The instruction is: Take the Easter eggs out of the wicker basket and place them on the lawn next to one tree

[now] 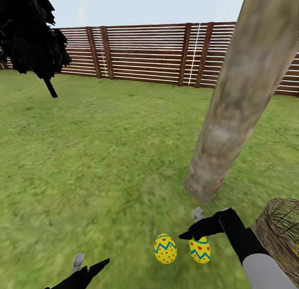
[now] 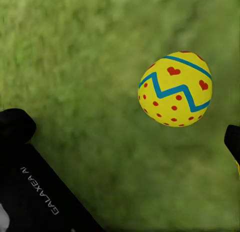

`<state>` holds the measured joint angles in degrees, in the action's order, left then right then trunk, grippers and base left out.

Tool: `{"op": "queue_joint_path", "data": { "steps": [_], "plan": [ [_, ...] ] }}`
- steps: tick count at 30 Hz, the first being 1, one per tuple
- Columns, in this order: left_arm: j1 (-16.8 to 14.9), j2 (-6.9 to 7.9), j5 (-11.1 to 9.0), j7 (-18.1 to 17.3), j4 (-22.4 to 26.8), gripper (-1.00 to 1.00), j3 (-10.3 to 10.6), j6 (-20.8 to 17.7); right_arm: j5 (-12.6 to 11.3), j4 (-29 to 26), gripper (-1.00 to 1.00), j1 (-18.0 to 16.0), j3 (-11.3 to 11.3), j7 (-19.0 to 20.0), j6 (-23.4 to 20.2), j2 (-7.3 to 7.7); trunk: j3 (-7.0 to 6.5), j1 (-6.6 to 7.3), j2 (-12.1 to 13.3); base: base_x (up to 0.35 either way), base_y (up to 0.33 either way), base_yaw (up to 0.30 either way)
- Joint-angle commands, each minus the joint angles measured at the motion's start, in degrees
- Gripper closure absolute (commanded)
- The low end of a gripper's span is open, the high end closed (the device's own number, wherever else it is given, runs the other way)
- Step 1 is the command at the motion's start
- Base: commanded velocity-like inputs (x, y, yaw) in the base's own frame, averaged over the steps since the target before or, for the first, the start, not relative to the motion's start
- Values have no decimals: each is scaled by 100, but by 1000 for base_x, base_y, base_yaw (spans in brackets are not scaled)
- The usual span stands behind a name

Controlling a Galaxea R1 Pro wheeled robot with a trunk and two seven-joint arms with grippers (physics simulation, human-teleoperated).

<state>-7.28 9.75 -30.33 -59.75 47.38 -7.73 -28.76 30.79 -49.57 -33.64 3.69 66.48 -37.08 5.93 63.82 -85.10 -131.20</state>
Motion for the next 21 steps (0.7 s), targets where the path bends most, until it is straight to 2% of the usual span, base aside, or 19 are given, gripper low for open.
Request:
{"op": "queue_joint_path", "data": {
  "steps": [1,11,21],
  "plan": [
    [-2,1,-28,-6,0,-100,-1,-50,41,-10,-100,-3,16,91,-46,14,-14,24,40,0,0,0],
    [-2,1,-25,-2,0,-100,-1,-50,52,-97,-100,-3,9,713,-175,196,-193,243,441,0,0,0],
    [-2,0,-25,6,0,-100,-1,-50,63,-499,-100,-3,5,1237,-556,545,-373,463,842,0,0,0]
  ]
}}
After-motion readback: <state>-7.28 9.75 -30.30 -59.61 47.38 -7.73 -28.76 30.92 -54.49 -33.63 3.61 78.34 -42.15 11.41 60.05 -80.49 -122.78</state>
